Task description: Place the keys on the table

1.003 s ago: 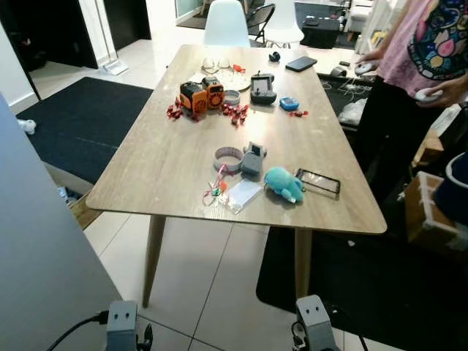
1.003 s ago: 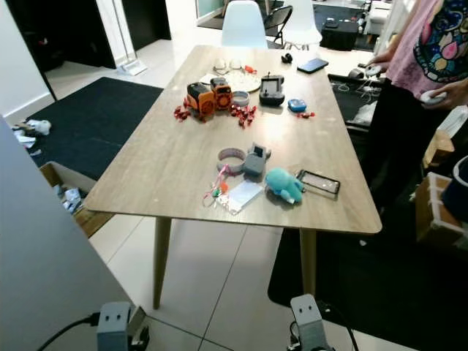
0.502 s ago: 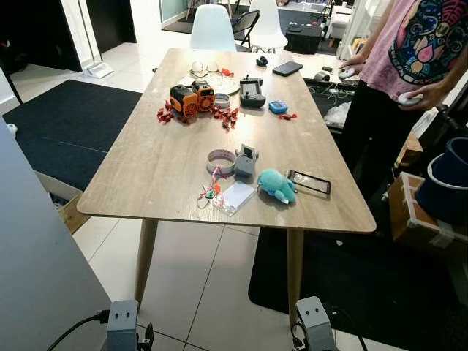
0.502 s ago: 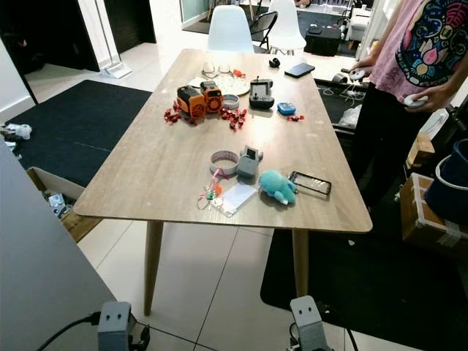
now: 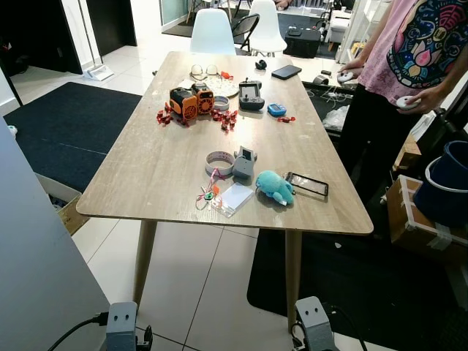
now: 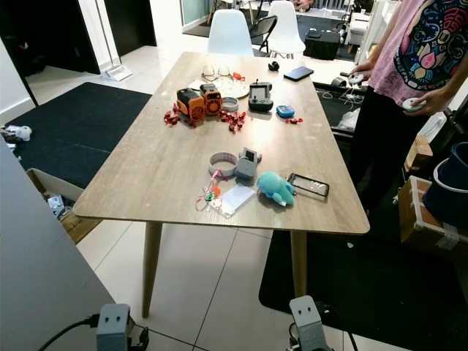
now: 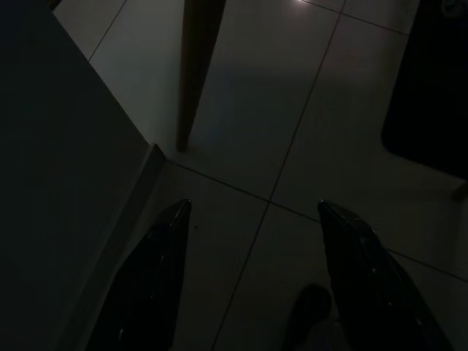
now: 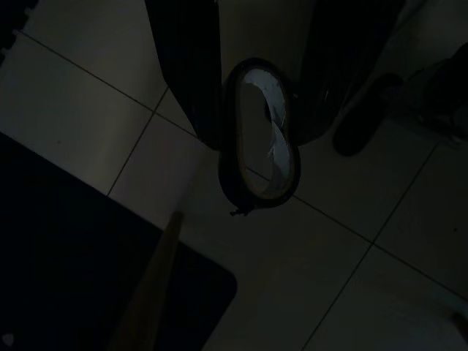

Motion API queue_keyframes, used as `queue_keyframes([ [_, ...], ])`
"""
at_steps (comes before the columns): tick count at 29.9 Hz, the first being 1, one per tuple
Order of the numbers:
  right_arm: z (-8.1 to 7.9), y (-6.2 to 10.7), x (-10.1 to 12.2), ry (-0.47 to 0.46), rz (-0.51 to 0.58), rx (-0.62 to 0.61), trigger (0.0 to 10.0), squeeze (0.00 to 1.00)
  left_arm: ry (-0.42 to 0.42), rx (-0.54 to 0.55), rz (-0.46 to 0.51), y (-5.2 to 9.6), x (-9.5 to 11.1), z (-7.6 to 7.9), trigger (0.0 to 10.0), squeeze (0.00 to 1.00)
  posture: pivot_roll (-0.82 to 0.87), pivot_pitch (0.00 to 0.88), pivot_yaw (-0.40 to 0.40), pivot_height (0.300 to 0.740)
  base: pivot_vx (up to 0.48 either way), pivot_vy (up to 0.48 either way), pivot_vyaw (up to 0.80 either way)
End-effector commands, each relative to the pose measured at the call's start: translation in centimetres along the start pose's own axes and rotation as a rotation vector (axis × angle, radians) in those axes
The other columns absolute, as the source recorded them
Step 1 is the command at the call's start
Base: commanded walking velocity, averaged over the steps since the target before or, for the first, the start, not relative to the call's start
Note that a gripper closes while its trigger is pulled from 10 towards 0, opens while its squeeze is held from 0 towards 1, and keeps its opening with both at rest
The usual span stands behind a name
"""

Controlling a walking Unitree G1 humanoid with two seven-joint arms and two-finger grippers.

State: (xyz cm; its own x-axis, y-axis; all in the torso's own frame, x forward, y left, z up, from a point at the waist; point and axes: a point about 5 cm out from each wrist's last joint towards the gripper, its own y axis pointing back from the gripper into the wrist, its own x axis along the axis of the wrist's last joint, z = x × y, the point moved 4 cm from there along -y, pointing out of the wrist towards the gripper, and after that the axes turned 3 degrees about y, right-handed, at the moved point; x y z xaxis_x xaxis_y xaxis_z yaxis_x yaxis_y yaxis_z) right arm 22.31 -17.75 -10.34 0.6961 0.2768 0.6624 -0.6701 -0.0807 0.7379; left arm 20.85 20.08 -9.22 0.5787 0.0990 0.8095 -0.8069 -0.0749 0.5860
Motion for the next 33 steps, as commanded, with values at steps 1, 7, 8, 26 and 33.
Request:
queue_keyframes([
  [1,0.15,0.07,-0.41,-0.001,-0.02,0.0,10.0,0.0,0.011,0.005,-0.018,0.21,-0.6,0.07,10.0,0.0,0.07,0.052,-0.052,0.74,0.0,0.0,0.0],
  [7,0.15,0.09,-0.46,0.0,-0.022,0.001,10.0,0.0,0.001,0.001,-0.011,0.21,-0.49,0.16,10.0,0.0,0.07,0.054,-0.054,0.74,0.0,0.0,0.0],
  [8,0.16,0.09,-0.48,0.001,-0.022,0.001,10.0,0.0,0.0,0.001,-0.01,0.21,-0.48,0.17,10.0,0.0,0.07,0.056,-0.054,0.74,0.0,0.0,0.0],
  [26,0.05,0.02,-0.27,0.006,-0.018,0.006,10.0,0.0,-0.015,-0.007,-0.002,0.25,-0.42,0.38,10.0,0.0,0.08,0.062,-0.057,0.74,0.0,-0.241,0.0],
  [33,0.02,0.02,-0.3,0.005,-0.019,0.006,10.0,0.0,0.005,0.001,-0.004,0.31,-0.52,0.24,10.0,0.0,0.08,0.063,-0.055,0.74,0.0,-0.334,0.0],
])
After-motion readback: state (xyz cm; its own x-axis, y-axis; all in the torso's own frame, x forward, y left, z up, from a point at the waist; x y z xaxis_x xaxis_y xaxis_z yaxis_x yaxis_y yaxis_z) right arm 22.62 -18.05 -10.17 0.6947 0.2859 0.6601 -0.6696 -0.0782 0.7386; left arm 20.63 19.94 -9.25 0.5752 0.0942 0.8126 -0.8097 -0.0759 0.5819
